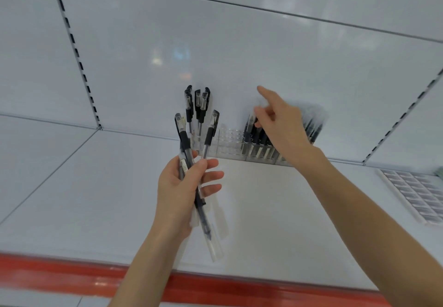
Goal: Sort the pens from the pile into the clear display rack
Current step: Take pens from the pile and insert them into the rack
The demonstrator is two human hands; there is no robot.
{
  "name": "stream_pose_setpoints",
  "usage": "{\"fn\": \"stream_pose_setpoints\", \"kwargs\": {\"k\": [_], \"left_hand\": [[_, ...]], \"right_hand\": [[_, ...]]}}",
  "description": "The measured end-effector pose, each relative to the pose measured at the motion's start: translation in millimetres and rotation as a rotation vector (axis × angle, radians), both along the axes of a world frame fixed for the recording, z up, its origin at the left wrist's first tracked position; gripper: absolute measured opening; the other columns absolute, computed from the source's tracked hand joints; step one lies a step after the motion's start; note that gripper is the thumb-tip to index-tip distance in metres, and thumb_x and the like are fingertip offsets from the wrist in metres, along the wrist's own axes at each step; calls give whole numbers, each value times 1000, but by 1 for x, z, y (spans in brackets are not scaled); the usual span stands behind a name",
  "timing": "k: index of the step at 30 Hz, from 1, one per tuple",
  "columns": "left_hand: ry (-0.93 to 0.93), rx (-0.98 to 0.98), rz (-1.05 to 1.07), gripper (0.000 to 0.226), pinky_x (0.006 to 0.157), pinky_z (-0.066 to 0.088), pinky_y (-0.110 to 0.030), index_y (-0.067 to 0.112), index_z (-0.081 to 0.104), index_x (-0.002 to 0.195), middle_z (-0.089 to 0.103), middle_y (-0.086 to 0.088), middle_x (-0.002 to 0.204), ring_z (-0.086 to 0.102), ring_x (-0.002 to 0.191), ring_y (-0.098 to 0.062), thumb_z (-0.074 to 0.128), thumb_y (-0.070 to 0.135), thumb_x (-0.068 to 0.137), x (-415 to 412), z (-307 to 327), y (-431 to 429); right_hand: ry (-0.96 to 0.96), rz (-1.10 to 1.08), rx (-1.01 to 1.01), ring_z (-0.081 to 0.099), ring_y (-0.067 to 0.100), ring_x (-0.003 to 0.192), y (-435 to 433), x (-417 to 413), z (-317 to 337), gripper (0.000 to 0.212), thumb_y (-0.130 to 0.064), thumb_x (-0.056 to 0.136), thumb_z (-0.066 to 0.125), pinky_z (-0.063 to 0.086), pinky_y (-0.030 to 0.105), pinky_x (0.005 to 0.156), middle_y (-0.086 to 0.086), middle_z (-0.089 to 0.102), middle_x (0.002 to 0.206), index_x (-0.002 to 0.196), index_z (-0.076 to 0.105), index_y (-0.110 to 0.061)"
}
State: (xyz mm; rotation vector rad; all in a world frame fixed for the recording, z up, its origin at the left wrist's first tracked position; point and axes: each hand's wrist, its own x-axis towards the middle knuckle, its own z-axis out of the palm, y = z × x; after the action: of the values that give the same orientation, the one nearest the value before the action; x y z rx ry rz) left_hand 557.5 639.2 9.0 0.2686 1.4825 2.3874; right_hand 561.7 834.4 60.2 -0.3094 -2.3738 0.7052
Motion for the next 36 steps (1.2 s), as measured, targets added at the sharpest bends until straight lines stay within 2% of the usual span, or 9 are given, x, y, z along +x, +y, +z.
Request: {"fn": "stream_pose_setpoints", "kwargs": {"k": [3,6,9,12,16,21,26,30,36], "left_hand": [[24,-8,-18,10,49,52,-22,10,55,98,73,-3,75,69,63,-16,54,6,89,2,2,2],[45,-20,-50,11,49,52,-23,13,55,96,73,-4,76,69,63,-16,56,5,88,6,4,5],[57,-25,-66,11,52,54,-25,12,56,97,73,-6,80,71,67,-20,57,7,87,8,2,4],[25,-23,-15,11,52,55,-25,9,56,100,71,-12,88,72,72,-20,55,13,90,4,0,-1],[-37,-19,80,10,47,52,-22,11,56,90,66,-10,84,67,58,-13,54,21,91,-3,-3,-11],[-48,21,114,14,42,46,-21,12,53,80,54,-7,71,50,44,-11,55,21,90,-7,-3,-17],[-18,10,116,15,45,47,-22,12,54,79,55,-6,65,50,45,-11,56,22,89,-9,-3,-19],[-21,-10,118,19,44,47,-22,12,50,75,52,-4,63,49,44,-11,54,22,91,-10,-3,-20],[-68,25,128,16,44,48,-22,9,52,79,50,-4,67,50,43,-10,52,18,92,-11,-2,-21]], "right_hand": [[88,48,-228,67,13,66,-18,7,10,25,-26,91,54,56,35,74,5,67,77,114,55,-18],[-97,180,-419,69,11,68,-32,7,12,34,-31,86,61,58,28,68,2,70,81,116,54,-16],[-108,283,-593,68,9,60,-38,3,13,21,-14,84,64,56,20,61,2,70,75,105,61,-12],[18,265,-669,68,9,59,-30,-3,22,18,-7,82,65,55,19,60,0,70,70,100,64,-10],[250,130,-529,66,10,61,-15,-21,36,20,-8,84,64,56,20,62,3,67,76,103,61,-11],[289,95,-337,62,18,72,-16,-52,36,21,-10,86,58,56,26,68,9,63,86,107,55,-11],[247,111,-281,61,19,74,-20,-76,29,16,-9,86,57,55,40,78,6,60,84,102,56,-9],[189,114,-225,59,22,78,-20,-86,23,15,-7,86,56,54,43,79,6,58,85,101,56,-5],[-112,141,44,64,33,86,-18,-94,20,10,-6,89,54,51,44,84,19,65,95,95,59,1]]}}
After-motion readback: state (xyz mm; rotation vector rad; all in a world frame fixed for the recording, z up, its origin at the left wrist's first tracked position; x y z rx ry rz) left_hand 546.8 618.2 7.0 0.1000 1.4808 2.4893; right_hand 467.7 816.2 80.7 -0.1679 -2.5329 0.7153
